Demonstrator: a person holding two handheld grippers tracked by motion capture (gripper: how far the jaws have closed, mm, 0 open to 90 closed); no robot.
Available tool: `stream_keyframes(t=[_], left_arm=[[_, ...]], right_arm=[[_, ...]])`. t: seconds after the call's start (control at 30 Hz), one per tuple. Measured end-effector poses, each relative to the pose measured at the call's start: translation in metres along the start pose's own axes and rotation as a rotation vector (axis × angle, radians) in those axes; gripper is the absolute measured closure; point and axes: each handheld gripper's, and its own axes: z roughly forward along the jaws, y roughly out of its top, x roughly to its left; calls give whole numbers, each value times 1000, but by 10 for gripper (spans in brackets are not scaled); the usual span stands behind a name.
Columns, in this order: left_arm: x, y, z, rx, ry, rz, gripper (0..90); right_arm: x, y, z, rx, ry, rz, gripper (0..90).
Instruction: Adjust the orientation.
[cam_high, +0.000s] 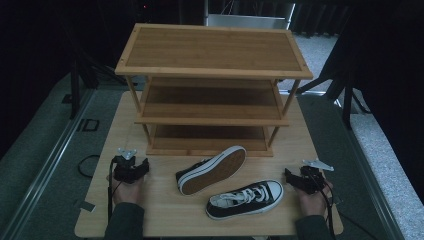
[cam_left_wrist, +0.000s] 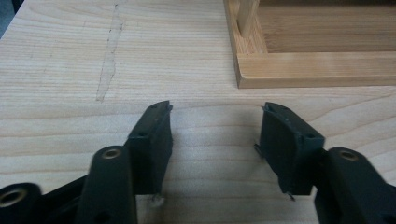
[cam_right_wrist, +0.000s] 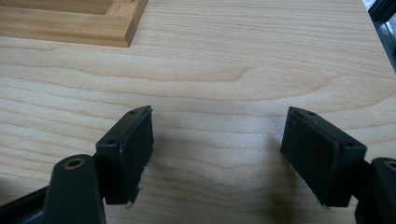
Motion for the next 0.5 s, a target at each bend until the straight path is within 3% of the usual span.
stream_keyframes(t=[0.03,0.1,0.17,0.2,0.23,0.3,0.37,0.4,0.43,0.5], left_arm=[[0,0,-1,4,-2,-2,514],[0,1,-2,15,-23,-6,522],[-2,2,-5,4,-60,5,524],[-6,4,-10,-10,-99,21,523],[-6,4,-10,-10,-99,21,523],[-11,6,-17,-29,-145,34,523],[-17,9,-22,-45,-196,42,524],[-26,13,-27,-56,-246,59,531],[-26,13,-27,-56,-246,59,547],[-42,20,-33,-64,-302,114,571]], right_arm=[[0,0,0,0,1,-2,248],[0,0,0,0,2,-3,247],[0,0,0,-1,3,-4,247],[0,0,0,0,3,-4,247],[0,0,0,0,3,-4,247],[0,0,0,0,3,-6,248],[0,0,0,0,4,-6,248],[0,0,0,0,4,-6,247],[0,0,0,0,4,-6,247],[0,0,0,-1,4,-7,248]])
